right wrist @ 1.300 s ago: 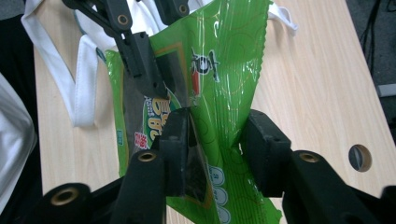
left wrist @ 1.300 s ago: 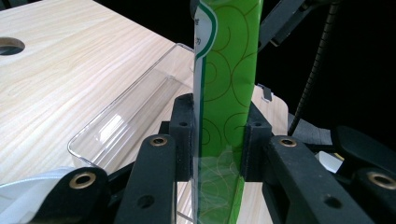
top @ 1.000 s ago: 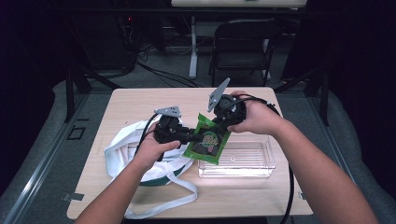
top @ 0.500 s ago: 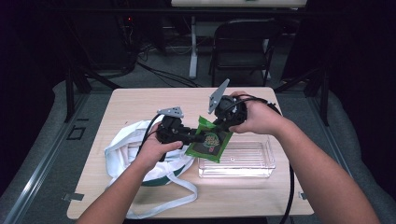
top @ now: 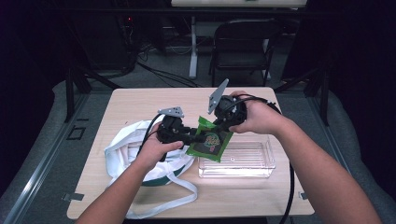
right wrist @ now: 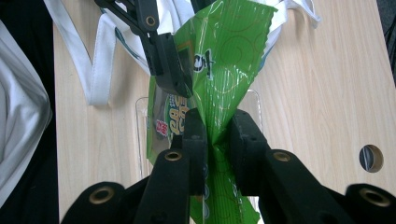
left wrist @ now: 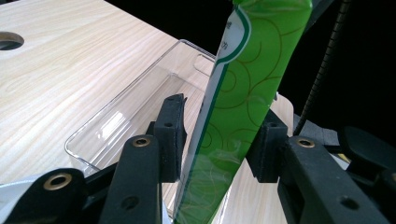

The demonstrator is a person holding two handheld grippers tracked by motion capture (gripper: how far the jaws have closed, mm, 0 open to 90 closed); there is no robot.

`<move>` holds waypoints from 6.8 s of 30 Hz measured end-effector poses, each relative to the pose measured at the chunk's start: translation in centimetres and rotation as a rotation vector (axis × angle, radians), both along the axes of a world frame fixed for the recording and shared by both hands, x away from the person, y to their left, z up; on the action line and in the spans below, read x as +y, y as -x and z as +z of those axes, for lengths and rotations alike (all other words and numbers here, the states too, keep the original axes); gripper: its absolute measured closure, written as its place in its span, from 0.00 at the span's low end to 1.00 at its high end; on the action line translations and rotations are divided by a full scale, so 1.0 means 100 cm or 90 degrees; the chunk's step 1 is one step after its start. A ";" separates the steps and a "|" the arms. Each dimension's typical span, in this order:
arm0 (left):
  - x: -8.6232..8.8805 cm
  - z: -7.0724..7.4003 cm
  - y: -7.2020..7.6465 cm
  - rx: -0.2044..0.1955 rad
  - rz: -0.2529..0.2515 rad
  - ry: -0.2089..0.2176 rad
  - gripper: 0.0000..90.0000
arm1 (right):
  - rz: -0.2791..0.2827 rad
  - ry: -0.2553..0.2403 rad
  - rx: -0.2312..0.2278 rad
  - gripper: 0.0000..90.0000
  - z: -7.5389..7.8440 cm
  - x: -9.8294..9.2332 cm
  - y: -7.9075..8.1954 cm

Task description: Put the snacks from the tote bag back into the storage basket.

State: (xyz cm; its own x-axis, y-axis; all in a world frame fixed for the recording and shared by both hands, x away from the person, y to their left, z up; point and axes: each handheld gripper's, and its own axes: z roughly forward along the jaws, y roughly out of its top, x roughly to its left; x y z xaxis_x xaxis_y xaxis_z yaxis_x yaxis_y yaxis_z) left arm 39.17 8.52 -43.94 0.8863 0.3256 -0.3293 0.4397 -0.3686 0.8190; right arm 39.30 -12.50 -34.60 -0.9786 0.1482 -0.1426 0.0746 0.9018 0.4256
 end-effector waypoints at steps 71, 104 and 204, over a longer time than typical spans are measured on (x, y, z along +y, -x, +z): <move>0.057 0.001 0.009 -0.011 0.095 -0.011 0.59 | -0.029 0.121 -0.074 0.86 -0.010 -0.011 -0.015; 0.090 -0.011 0.013 -0.030 0.218 -0.073 0.55 | -0.033 0.156 -0.109 0.86 -0.031 0.000 -0.031; 0.118 -0.047 0.039 -0.055 0.358 -0.056 0.50 | -0.012 0.147 -0.177 0.54 -0.081 0.013 -0.054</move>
State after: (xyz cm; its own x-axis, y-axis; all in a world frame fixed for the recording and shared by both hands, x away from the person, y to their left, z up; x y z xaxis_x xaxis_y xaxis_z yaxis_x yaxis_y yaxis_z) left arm 35.29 20.28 -48.65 0.5919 0.7771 -0.2138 0.5202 -0.1658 0.8378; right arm 44.69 -11.24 -42.72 -0.8954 0.0989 -0.4342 0.0028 0.9763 0.2165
